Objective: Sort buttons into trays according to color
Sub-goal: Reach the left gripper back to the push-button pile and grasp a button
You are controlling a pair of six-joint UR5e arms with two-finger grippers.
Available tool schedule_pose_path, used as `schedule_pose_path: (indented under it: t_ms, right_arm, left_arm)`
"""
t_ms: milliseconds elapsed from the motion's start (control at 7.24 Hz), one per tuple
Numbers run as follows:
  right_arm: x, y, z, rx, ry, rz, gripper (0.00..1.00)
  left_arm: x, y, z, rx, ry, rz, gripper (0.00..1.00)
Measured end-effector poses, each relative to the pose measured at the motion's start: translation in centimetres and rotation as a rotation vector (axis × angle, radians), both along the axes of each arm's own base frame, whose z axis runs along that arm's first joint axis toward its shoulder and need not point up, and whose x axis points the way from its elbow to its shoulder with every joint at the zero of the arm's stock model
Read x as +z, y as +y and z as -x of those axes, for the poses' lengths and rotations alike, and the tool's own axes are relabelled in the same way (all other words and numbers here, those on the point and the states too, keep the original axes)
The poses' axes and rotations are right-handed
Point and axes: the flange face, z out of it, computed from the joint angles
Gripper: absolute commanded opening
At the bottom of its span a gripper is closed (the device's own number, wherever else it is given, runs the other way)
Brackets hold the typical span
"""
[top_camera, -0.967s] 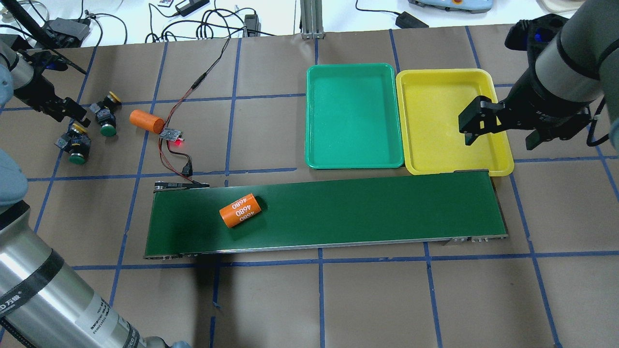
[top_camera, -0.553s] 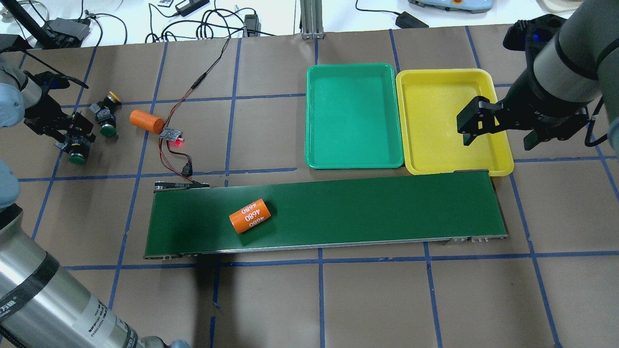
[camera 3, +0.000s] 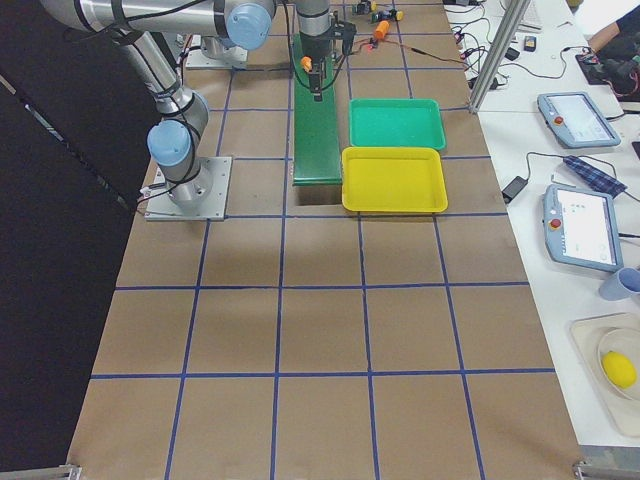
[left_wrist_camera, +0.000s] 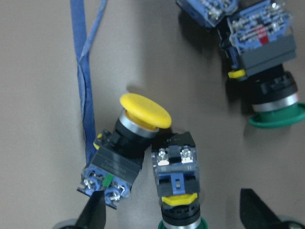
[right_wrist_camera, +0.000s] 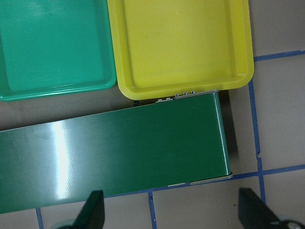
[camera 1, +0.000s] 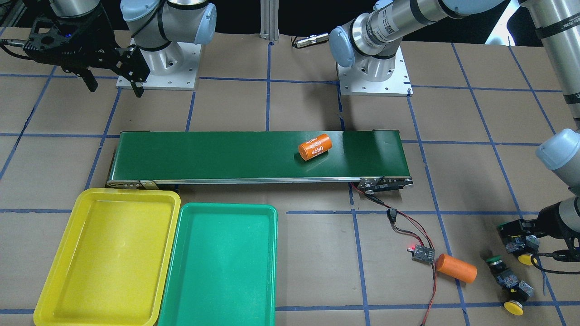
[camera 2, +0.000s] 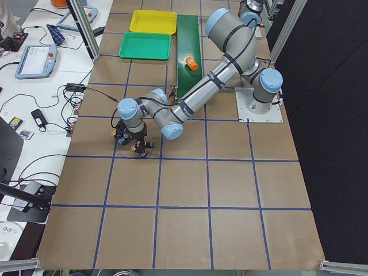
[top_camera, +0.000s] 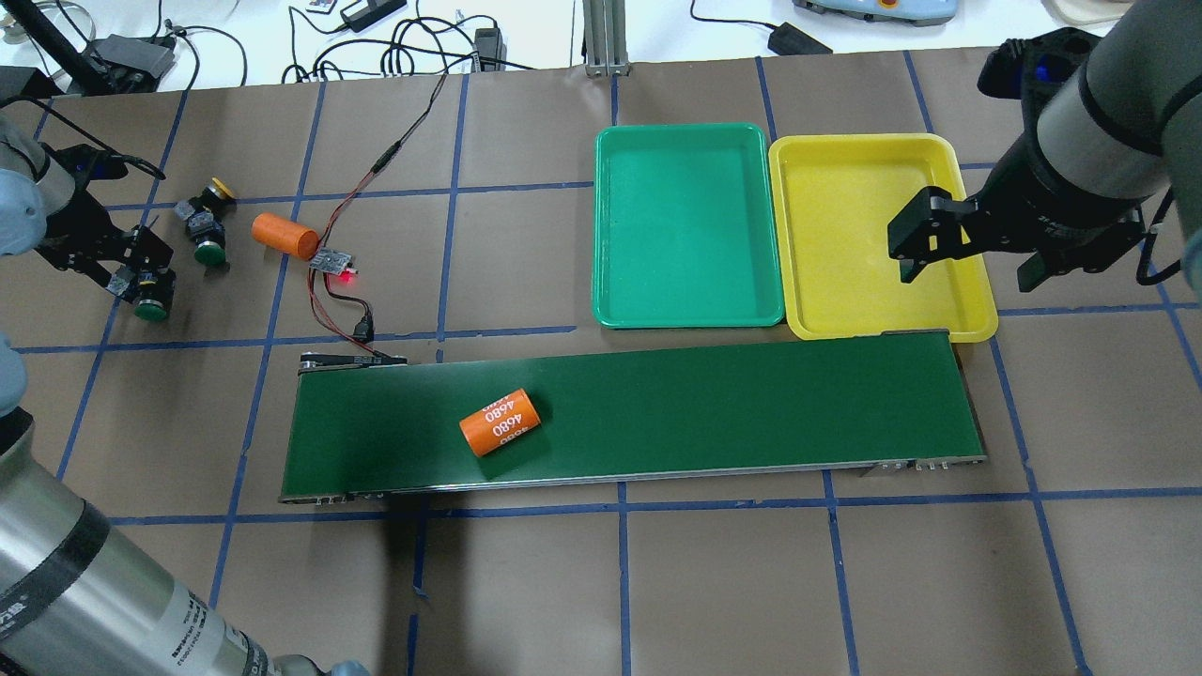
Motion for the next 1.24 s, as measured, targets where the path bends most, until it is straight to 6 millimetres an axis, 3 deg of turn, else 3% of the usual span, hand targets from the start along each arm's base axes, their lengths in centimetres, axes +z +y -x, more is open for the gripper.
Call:
schedule_pose_path:
  t_ms: [138, 276, 414, 553, 829, 967, 1243]
  right_arm:
    - [0.4, 0.1, 0.0, 0.000, 0.001, 0.012, 1.00]
    - [0.7, 0.4, -0.1, -0.001, 0.003, 0.023, 1.00]
    - [0.8, 0.5, -0.1, 0.000, 0.005, 0.027, 1.00]
    - [0.9, 0.6, -0.1, 0.000, 0.005, 0.028, 1.00]
    - [0.9, 0.5, -0.3, 0.003, -0.024, 0.037, 1.00]
    - [1.0, 0.4, -0.7, 0.006, -0.056, 0.048, 1.00]
    - [1.1, 0.3, -0.9, 0.008, -0.083, 0.056, 1.00]
  left_arm:
    - [-0.5, 0.3, 0.3, 0.019, 0.003, -0.006, 0.94]
    - [-1.1, 0.4, 0.4, 0.036, 0.004, -0.007, 0.69]
    - [-1.7, 0.4, 0.4, 0.044, 0.003, -0.004, 0.28]
    - [-2.0, 0.3, 0.4, 0.045, 0.000, -0.001, 0.00]
    - [-1.2, 0.3, 0.4, 0.045, -0.008, 0.005, 0.00]
    - [0.3, 0.3, 0.7, 0.043, -0.009, 0.005, 0.00]
    - [5.9, 1.5, 3.3, 0.046, -0.007, 0.002, 0.00]
